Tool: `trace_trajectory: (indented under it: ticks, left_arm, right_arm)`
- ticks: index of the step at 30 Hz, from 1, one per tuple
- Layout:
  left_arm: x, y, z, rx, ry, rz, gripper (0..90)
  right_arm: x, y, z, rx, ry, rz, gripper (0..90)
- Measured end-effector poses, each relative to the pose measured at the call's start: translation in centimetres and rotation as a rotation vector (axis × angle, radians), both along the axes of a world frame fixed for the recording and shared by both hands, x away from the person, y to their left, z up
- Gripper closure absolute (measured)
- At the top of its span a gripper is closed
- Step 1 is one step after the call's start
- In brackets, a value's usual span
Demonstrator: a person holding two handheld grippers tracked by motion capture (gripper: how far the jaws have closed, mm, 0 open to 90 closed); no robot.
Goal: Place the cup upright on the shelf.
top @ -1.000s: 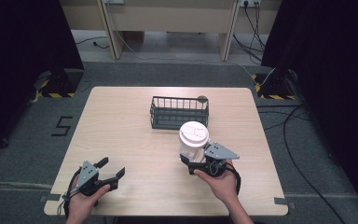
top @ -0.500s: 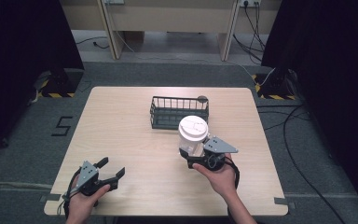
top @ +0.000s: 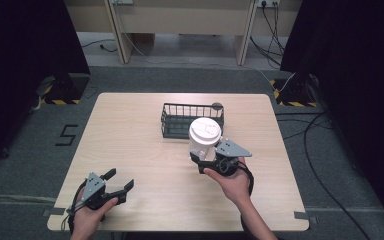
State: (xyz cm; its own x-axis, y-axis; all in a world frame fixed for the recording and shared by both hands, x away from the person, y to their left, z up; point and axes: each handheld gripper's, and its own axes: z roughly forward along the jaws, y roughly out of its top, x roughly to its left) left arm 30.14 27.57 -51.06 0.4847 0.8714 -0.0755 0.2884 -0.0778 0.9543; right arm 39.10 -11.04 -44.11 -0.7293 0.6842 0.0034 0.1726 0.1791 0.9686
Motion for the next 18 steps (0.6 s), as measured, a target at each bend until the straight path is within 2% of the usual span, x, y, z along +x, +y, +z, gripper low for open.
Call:
trace_trajectory:
  ticks: [14, 16, 18]
  left_arm:
    - [0.0, 0.0, 0.0, -0.003, 0.001, 0.0, 18.1]
    - [0.0, 0.0, 0.0, -0.002, 0.001, -0.001, 18.2]
    - [0.0, 0.0, 0.0, -0.002, 0.001, -0.001, 18.2]
  right_arm:
    - [1.4, 0.4, 0.9, -0.002, -0.004, -0.019, 18.8]
    - [1.6, 0.4, 1.0, 0.001, 0.008, -0.022, 18.8]
    - [1.9, 0.4, 1.1, -0.008, -0.004, -0.026, 18.8]
